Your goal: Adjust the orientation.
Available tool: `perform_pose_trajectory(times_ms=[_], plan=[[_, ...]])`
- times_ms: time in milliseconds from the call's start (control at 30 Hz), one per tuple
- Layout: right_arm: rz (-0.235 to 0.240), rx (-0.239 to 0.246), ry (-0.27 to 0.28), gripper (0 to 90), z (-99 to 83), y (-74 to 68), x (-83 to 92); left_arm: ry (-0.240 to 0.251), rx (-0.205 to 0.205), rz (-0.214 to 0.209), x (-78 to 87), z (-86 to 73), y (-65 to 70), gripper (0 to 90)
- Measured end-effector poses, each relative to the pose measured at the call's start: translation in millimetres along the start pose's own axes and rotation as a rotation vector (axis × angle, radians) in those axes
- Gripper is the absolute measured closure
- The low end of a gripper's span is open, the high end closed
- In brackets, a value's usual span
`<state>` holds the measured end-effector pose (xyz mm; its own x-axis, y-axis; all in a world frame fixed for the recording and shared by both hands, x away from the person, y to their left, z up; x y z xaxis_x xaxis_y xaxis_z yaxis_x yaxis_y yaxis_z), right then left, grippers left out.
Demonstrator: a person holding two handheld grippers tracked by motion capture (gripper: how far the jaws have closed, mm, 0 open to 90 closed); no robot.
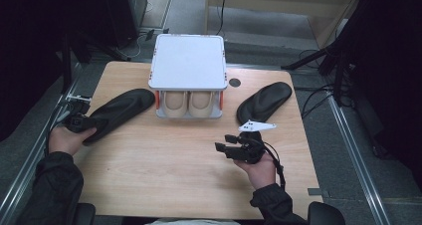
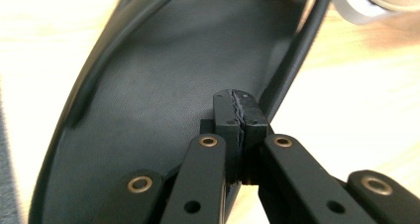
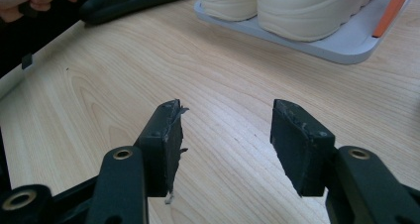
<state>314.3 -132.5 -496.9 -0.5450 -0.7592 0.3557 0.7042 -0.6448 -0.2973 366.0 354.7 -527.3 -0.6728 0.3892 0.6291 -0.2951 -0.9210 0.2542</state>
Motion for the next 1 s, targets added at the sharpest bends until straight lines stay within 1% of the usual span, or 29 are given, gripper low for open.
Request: perform_pose_trajectory(times_ms=[67, 167, 300, 333, 433, 467, 533, 667, 700, 767, 867, 933, 1000], plan=[[0.0, -0.001, 0.002, 46.8, 0.5, 0.1, 0.6, -0.008, -0.01, -0.005, -0.6, -0.4, 5.5, 90.0], [0.0, 0.003, 0.007, 46.8, 1.0, 0.4, 1.5, -0.013, -0.012, -0.037, -2.5, -2.1, 14.8, 90.0], [-0.001, -0.003, 0.008, 46.8, 1.3, 0.2, 2.1, -0.014, -0.015, -0.063, -5.2, -4.4, 24.6, 90.0], [-0.001, -0.004, 0.008, 46.8, 1.3, 0.2, 2.1, -0.018, -0.023, -0.069, -5.1, -4.7, 26.9, 90.0], [-0.001, 0.0, 0.008, 46.8, 1.2, 0.1, 2.1, -0.019, -0.019, -0.087, -6.6, -6.5, 32.8, 90.0], [0.0, -0.002, 0.008, 46.8, 1.3, 0.0, 2.1, -0.017, -0.011, -0.095, -7.0, -7.1, 34.8, 90.0], [-0.002, -0.002, 0.007, 46.8, 1.2, 0.2, 2.1, -0.012, -0.014, -0.097, -7.8, -8.3, 38.5, 90.0], [-0.003, -0.001, 0.007, 46.9, 1.2, 0.2, 2.2, -0.006, -0.023, -0.099, -6.4, -7.4, 41.0, 90.0], [-0.002, -0.001, 0.008, 46.9, 1.2, 0.2, 2.2, 0.008, -0.018, -0.098, -5.4, -6.5, 40.8, 89.6], [-0.003, 0.0, 0.011, 46.8, 1.4, 0.6, 2.6, 0.017, -0.013, -0.101, -2.8, -4.4, 40.3, 86.4], [-0.006, -0.002, 0.014, 46.8, 1.9, 1.7, 3.6, 0.031, -0.026, -0.102, 3.0, 0.3, 40.3, 80.9], [-0.007, -0.005, 0.013, 46.8, 1.8, 2.2, 3.8, 0.051, -0.025, -0.1, 8.0, 4.4, 39.9, 76.0], [-0.007, -0.004, 0.012, 46.8, 1.6, 2.3, 3.6, 0.071, -0.024, -0.089, 12.9, 9.2, 38.0, 71.1]])
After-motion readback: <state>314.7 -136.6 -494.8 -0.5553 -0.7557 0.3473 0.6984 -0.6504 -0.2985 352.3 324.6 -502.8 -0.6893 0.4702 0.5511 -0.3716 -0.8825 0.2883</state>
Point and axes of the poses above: each handheld gripper's, and its own axes: x roughly backward along the jaws, z roughly out of its top, y roughly to its right, the point moved 3 cm from there along -x, roughly forward along the jaws, and after that the axes turned 15 degrees about y, right-handed, at the moved point
